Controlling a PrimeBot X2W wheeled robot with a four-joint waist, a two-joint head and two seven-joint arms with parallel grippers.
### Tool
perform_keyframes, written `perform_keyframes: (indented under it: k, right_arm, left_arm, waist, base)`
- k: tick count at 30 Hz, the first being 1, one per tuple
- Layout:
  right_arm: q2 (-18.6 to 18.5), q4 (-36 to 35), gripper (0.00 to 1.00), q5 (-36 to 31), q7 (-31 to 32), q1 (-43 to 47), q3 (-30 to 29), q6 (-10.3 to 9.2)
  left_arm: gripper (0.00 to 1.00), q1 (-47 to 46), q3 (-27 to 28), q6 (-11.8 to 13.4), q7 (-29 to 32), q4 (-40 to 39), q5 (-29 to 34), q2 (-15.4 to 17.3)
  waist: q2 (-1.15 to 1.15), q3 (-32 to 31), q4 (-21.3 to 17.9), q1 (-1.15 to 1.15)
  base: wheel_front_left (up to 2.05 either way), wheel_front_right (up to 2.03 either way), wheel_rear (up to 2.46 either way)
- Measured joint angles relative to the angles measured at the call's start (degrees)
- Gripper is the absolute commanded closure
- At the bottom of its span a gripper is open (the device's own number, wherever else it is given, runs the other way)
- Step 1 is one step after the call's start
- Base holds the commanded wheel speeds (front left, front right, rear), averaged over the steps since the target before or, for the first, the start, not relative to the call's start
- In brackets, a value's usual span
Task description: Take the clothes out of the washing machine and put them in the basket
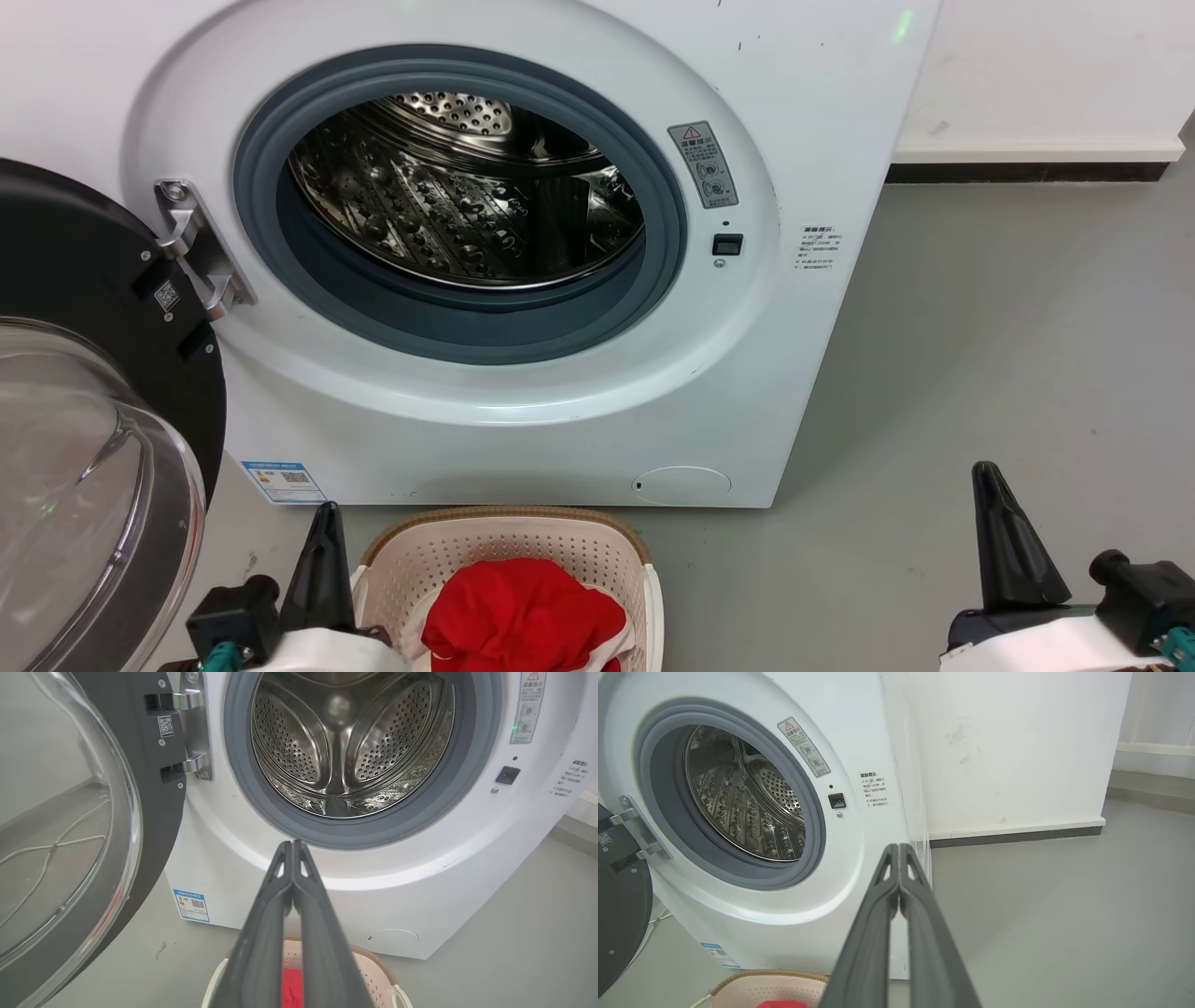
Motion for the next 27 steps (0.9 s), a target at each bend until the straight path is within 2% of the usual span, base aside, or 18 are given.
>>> perform_keyframes:
  k: [27]
  right_arm:
    - [-1.2,4.1,1.0,29.6,5.6,-3.3,0.0,-0.01]
  left_arm:
    - [1.0,-3.0,1.8,-2.6,6.5,2.1,-28.1,0.0]
  waist:
    - [0.0,-0.3,0.1,0.0]
  base:
    - [0.0,0.0,0.0]
